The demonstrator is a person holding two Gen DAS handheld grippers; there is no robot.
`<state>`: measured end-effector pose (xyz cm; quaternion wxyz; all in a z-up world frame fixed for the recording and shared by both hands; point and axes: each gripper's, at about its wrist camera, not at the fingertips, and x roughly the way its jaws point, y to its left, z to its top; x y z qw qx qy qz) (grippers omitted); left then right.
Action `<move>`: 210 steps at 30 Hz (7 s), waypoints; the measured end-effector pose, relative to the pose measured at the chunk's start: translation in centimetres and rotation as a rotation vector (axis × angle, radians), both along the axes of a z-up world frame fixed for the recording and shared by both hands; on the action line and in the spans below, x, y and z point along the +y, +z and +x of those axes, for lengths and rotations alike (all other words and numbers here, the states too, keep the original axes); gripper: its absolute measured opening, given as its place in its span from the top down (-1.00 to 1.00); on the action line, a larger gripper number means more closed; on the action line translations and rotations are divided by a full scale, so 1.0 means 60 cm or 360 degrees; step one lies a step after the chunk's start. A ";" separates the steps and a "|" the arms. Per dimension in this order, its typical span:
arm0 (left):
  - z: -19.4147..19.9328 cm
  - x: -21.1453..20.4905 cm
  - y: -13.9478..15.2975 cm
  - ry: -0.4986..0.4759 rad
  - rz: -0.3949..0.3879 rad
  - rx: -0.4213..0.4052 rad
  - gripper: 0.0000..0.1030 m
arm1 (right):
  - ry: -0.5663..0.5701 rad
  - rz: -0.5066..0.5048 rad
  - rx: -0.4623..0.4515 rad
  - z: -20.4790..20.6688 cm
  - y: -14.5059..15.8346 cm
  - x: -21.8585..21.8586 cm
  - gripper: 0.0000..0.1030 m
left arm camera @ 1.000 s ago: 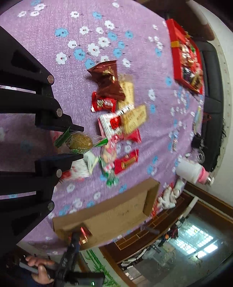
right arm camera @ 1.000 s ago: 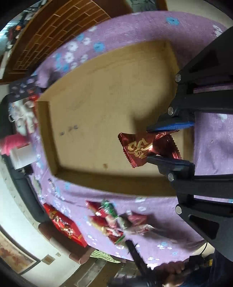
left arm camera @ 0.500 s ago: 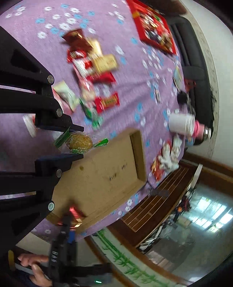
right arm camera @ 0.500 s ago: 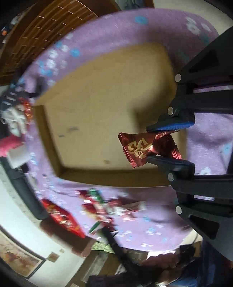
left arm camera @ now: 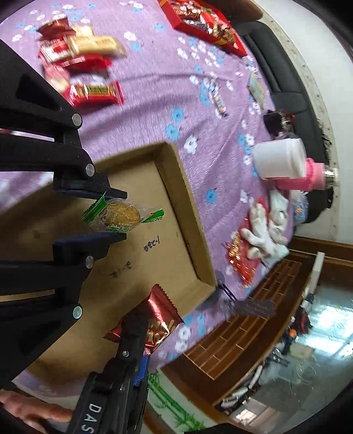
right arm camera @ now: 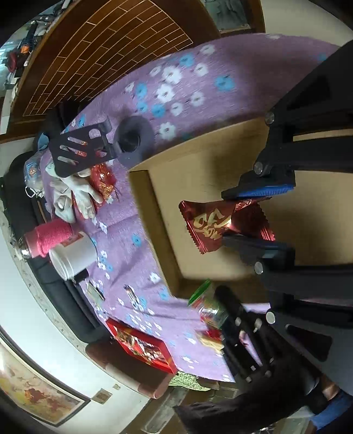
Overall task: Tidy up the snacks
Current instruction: 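Lower the candy into the tray and open the right while the left releases the pastry there, then move the right gripper to the white-and-red packet and grasp it, then lift the white-and-red packet with the right while the left grasps the pink cartoon packet, then lower the white packet into the tray and open the right while the left carries the pink packet over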
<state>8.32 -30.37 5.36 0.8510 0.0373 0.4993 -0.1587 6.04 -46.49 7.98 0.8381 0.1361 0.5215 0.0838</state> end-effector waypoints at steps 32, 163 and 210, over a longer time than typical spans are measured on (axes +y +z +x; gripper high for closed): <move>0.002 -0.039 0.000 -0.0020 0.0272 -0.0263 -0.01 | 0.0028 -0.0038 0.0047 0.050 -0.033 -0.002 0.37; -0.202 0.120 0.057 -0.0254 0.0213 -0.0217 0.53 | 0.0121 0.0216 0.0084 -0.173 -0.010 0.122 0.67; -0.099 -0.048 -0.034 -0.0256 0.0200 -0.0023 0.53 | -0.0056 0.0010 0.0201 -0.052 -0.082 0.002 0.65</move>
